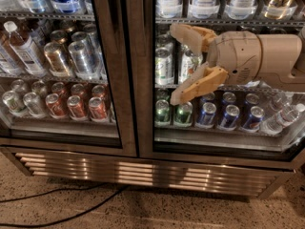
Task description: Open right fridge door
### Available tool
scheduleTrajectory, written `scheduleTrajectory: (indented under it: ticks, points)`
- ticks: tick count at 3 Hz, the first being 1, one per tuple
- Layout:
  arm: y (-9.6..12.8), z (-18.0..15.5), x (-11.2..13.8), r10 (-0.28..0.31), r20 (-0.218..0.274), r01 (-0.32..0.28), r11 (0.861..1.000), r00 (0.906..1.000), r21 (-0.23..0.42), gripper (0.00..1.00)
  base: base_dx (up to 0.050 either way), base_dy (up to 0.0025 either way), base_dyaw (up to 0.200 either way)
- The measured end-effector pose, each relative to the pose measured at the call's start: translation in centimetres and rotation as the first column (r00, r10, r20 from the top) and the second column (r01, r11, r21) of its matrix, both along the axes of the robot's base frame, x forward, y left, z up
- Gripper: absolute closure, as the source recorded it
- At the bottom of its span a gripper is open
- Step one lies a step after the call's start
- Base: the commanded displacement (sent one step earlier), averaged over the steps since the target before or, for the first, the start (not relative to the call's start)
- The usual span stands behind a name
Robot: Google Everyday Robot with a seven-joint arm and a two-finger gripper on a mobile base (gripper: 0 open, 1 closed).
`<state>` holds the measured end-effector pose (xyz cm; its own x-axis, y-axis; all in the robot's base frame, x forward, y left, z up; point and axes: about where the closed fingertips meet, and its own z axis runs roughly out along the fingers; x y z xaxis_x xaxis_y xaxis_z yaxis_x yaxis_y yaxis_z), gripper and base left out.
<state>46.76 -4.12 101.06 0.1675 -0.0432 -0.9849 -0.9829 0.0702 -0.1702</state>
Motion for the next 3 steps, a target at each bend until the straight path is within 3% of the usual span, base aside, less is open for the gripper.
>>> scheduleTrajectory:
  ticks: [1, 3]
  points:
    - [0.0, 0.0, 0.0, 0.0, 0.0, 0.0, 1.0, 1.0, 0.0, 0.0, 0.05, -0.00002, 0.0]
    - [0.01, 0.0, 0.0, 0.0, 0.0, 0.0, 1.0, 1.0, 0.0, 0.0, 0.0, -0.00003, 0.2]
